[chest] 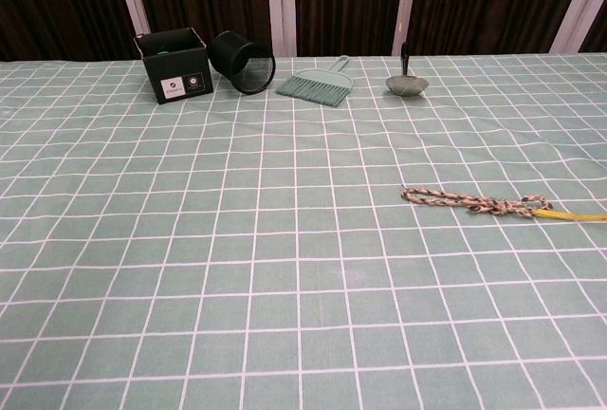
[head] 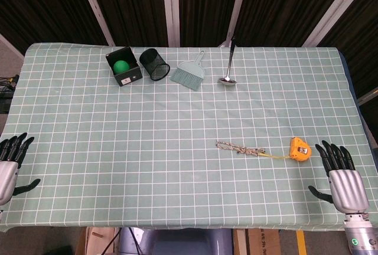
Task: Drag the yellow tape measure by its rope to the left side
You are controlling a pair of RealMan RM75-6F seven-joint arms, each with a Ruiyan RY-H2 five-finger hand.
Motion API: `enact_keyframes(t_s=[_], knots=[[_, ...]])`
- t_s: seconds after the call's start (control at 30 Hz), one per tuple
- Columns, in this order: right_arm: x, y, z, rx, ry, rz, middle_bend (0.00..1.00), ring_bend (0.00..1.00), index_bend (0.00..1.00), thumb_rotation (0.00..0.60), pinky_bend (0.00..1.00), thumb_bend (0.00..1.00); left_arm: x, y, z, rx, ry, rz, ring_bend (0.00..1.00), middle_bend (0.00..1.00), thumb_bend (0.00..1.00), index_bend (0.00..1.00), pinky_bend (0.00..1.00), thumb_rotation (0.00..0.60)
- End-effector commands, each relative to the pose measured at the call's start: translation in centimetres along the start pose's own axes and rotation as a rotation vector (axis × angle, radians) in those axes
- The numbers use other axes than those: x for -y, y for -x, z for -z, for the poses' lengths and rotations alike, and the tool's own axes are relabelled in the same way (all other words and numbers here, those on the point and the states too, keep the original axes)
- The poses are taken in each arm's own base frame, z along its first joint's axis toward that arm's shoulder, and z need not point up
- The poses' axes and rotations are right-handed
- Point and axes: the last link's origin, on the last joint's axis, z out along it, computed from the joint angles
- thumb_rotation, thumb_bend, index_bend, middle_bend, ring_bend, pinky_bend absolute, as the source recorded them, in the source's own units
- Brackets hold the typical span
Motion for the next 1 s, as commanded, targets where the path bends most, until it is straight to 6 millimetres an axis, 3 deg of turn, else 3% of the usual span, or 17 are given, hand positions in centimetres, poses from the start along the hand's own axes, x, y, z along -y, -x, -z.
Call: enact_keyframes(t_s=[0.03,0.8,1.0], knots=[[0.0,0.0,0.0,-0.002,-0.001,-0.001,0.0,0.0,0.0,0.6,0.0,0.12,0.0,0.0,0.0,-0.001,0.0,-0.001,0.0,0.0,0.0,0.0,0.0,0.6],[-0.3,-0.5,0.0,-0.021,0.029,-0.041,0.0,0.0,0.0,0.6,0.0,0.12,-0.2,-0.2,-0.1,0.016,0.022,-0.007,0.0,0.0,0.0,0.0,0.0,0.6],[-0.5,-0.4,-0.2,-0.007,0.05,-0.074,0.0,0.0,0.0,0.6,0.0,0.12,-0.9,-1.0,-1.2,0.041,0.059,-0.066,0.0,0.0,0.0,0.0,0.0,0.6]])
